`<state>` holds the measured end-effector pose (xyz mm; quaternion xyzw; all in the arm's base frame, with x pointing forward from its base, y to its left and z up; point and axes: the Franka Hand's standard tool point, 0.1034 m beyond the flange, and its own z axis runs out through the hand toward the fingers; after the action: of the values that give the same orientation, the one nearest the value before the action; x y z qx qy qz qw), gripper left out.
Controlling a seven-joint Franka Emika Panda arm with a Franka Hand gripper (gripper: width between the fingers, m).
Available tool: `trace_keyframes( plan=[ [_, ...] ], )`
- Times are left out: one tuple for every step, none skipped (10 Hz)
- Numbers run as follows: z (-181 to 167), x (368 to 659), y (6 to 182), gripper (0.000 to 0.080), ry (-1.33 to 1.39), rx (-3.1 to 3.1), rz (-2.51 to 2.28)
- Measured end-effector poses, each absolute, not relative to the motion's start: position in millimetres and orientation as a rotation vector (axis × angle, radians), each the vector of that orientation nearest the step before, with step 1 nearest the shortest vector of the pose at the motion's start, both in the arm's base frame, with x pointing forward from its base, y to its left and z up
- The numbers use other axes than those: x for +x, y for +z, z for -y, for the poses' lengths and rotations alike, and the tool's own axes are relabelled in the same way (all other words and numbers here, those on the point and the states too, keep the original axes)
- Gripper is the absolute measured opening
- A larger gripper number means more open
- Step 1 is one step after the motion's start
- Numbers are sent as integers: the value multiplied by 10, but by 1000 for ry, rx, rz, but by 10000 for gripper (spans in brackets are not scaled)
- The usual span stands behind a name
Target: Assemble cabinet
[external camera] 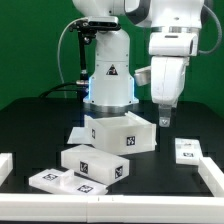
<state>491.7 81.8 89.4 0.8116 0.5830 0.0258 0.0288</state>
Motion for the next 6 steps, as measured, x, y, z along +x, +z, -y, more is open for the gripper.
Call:
trace_keyframes(
  plan=[
    [-644, 4999, 888, 797, 83, 2581, -1712],
    [-464, 5135, 945, 797, 101, 2643, -1604],
    [-326, 5204, 996, 797, 26, 2679, -1568],
    [-324, 5272, 1030, 797, -7, 2688, -1562],
    [-343, 5269, 1010, 797, 12, 2683, -1565],
    [-338, 5256, 999, 797, 7, 2685, -1565]
  ],
)
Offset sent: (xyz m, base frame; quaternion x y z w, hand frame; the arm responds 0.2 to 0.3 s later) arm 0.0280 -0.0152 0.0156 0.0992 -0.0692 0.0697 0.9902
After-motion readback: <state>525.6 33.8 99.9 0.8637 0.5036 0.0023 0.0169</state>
